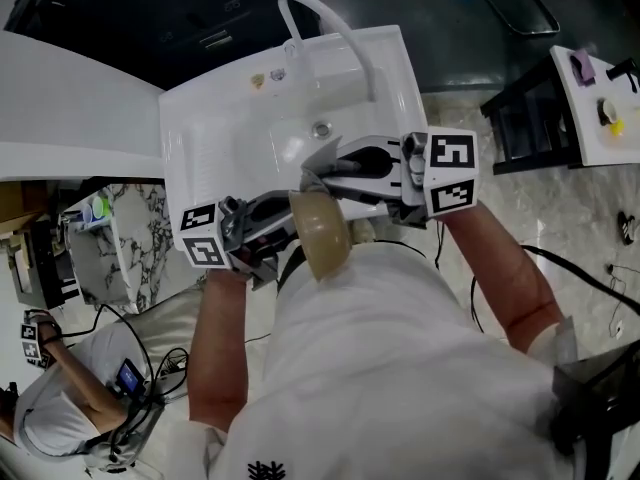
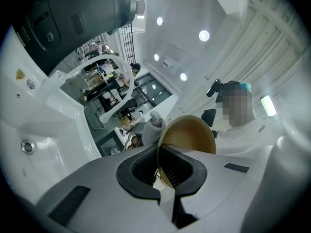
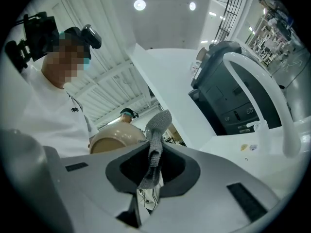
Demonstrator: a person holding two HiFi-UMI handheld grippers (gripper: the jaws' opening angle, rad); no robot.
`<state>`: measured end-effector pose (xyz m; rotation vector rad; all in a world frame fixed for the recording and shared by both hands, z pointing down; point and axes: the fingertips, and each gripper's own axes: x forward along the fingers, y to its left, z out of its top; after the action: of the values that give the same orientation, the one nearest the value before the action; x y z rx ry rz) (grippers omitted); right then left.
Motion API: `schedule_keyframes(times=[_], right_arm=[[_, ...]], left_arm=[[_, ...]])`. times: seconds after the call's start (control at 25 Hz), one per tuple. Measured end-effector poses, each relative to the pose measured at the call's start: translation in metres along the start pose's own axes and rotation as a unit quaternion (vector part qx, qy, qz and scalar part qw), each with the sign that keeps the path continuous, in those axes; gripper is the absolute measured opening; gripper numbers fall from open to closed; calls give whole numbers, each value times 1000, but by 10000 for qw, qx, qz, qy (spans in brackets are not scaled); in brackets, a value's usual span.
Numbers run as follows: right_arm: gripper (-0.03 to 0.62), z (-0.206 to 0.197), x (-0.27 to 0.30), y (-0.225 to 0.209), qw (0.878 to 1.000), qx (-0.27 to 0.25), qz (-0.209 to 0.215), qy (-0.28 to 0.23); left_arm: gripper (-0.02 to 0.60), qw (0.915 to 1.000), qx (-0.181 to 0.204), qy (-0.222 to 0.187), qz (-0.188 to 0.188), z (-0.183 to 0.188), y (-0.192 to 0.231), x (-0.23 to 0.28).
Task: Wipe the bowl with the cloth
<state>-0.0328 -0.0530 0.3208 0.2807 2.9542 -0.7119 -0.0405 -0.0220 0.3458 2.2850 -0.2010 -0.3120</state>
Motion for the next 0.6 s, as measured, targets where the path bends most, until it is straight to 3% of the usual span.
schedule_keyframes(times=[0.28, 0.6], right_arm=[[43, -22, -2, 2, 9996, 200, -24, 181], [43, -38, 1, 28, 9980, 223, 365, 473]], left_arm=[[18, 9987, -23, -502, 82, 19, 3, -15], [18, 9954, -51, -922, 268, 36, 14, -30]])
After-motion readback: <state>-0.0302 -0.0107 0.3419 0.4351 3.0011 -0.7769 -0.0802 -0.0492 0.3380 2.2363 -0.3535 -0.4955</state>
